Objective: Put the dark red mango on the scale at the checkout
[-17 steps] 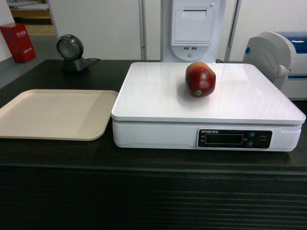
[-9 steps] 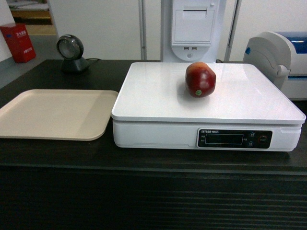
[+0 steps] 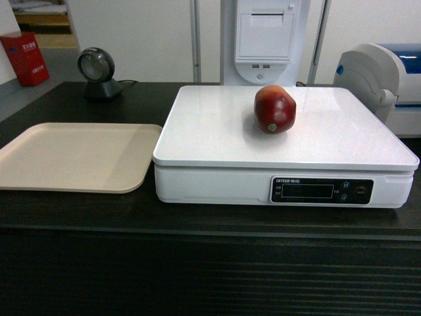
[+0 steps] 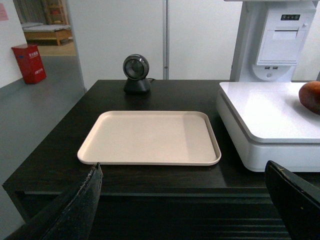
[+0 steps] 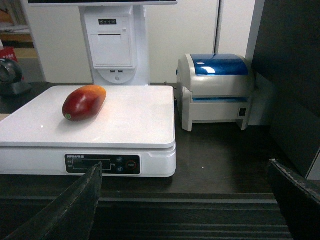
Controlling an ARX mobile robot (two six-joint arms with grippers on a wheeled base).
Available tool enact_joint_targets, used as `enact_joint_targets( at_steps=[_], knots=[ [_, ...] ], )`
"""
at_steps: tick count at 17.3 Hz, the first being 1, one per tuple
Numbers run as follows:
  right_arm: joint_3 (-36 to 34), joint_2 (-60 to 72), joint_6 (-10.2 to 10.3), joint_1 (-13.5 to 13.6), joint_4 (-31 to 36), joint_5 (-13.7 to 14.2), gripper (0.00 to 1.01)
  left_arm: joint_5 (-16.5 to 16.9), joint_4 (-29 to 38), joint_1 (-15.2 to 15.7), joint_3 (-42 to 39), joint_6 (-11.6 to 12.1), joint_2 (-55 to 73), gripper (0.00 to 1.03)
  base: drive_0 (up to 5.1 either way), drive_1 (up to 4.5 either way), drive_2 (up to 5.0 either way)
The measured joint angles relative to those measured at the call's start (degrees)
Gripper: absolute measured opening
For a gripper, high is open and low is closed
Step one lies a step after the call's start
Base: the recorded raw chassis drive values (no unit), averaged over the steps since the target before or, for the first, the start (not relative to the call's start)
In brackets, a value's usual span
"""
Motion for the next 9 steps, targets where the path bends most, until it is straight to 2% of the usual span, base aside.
enact_joint_targets(
  at_steps=[9],
  knots=[
    [0.0,0.0,0.0,0.0,0.0,0.0,0.98,0.0,0.02,0.0,0.0,0.02,0.0,0.98,0.0,0.0,0.0]
  ],
)
